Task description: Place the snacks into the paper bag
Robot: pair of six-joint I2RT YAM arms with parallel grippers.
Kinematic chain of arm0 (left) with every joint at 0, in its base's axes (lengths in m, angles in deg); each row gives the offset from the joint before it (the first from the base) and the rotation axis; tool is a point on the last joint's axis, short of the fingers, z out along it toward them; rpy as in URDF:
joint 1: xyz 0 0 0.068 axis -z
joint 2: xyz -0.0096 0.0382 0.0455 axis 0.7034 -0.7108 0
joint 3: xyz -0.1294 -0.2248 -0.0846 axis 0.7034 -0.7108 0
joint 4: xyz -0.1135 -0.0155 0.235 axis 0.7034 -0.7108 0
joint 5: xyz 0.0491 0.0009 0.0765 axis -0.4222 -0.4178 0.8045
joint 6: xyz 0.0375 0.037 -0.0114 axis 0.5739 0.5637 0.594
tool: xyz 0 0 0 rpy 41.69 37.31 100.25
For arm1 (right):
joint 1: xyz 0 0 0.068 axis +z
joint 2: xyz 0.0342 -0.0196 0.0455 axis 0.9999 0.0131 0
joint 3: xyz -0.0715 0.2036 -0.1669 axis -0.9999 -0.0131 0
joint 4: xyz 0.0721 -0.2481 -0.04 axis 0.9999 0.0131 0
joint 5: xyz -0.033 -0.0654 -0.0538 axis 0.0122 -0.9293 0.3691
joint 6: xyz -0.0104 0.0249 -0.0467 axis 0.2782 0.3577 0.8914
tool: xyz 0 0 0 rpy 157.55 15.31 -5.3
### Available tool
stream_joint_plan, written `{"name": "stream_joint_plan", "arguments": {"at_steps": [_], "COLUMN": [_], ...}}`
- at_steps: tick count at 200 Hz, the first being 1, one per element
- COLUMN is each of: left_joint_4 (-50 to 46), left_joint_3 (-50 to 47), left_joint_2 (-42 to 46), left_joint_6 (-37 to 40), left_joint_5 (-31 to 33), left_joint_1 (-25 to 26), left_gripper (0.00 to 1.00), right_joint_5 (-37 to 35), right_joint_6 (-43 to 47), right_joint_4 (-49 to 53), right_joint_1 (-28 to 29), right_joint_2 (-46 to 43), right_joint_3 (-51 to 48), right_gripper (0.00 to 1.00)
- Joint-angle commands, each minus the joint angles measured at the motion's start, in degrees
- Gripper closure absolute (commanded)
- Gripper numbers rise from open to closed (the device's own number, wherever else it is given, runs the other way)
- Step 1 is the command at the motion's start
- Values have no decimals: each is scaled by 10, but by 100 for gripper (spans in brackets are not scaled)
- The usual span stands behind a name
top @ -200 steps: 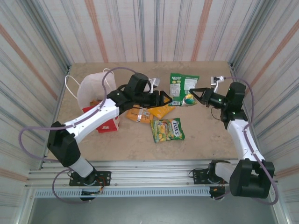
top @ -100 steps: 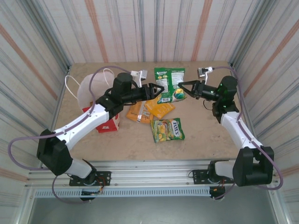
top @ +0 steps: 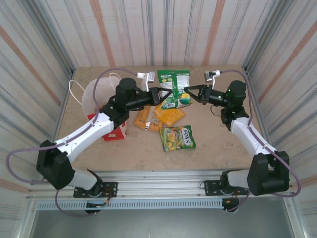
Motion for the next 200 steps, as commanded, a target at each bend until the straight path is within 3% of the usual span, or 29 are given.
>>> {"name": "stream_joint_plan", "arguments": {"at_steps": [1, 16, 33, 53, 113, 136, 200], "left_joint_4": [-41, -105, -212, -353, -661, -701, -728], "left_joint_3": [15, 42, 102, 191, 442, 507, 587], "left_joint_2": [52, 62, 62, 52, 2, -18, -43], "left_joint_6": [52, 90, 143, 211, 371, 418, 483], "left_joint_5": [35, 42, 57, 98, 335, 406, 468], "left_joint_1": [0, -2, -3, -3, -4, -19, -131], "left_gripper": [93, 98, 100, 100, 100, 100, 100], "right_joint_5": [-31, -54, -87, -117, -155, -159, -175], "right_joint_6": [85, 98, 119, 158, 233, 250, 268], "right_joint_4": [94, 117, 162, 228, 331, 352, 382], "right_joint_1": [9, 9, 12, 24, 85, 104, 139], "right_joint_2": [-28, -35, -42, -42, -1, 19, 39], "right_joint_3": [28, 28, 32, 49, 110, 128, 136], "right_gripper": [87, 69, 59, 55, 54, 54, 55]}}
